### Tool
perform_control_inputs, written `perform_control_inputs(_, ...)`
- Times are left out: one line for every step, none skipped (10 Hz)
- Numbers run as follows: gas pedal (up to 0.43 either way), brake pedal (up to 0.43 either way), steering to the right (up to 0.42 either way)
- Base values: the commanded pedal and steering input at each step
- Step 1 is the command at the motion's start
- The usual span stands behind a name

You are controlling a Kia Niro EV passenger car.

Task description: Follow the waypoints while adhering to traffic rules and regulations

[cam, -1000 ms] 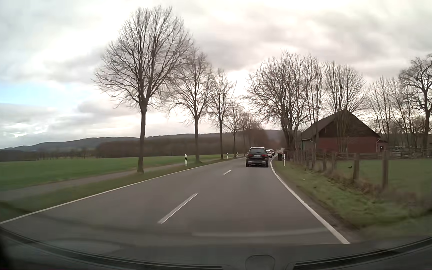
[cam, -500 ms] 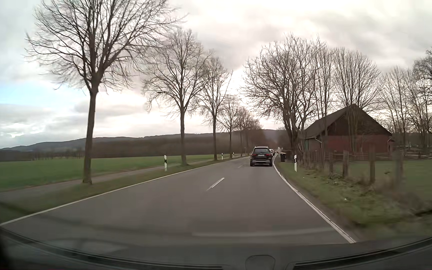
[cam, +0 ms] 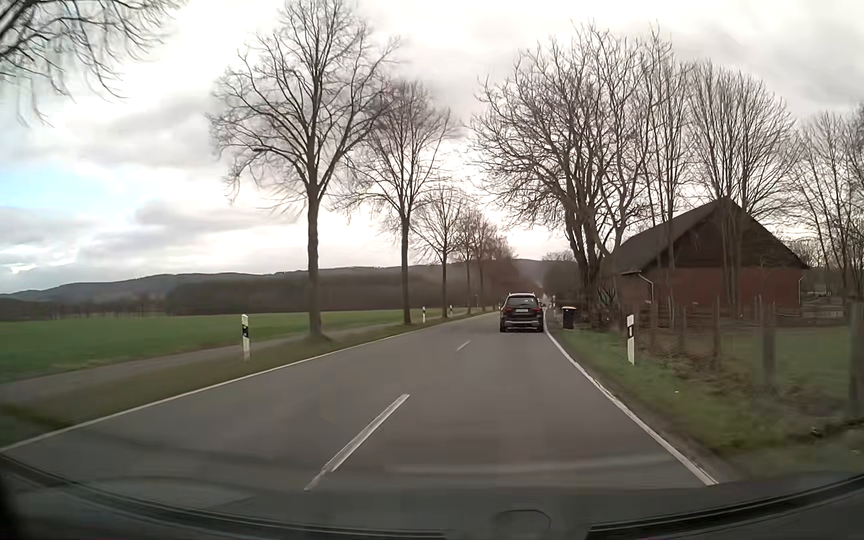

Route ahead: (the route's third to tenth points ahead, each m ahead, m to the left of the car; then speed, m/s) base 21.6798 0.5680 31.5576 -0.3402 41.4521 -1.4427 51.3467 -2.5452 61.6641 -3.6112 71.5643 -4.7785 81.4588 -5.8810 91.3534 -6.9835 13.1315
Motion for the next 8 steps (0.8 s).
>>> perform_control_inputs(0.209, 0.0, 0.028)
perform_control_inputs(0.189, 0.0, 0.028)
perform_control_inputs(0.177, 0.0, 0.029)
perform_control_inputs(0.177, 0.0, 0.028)
perform_control_inputs(0.177, 0.0, 0.028)
perform_control_inputs(0.177, 0.0, 0.028)
perform_control_inputs(0.177, 0.0, 0.025)
perform_control_inputs(0.177, 0.0, 0.024)
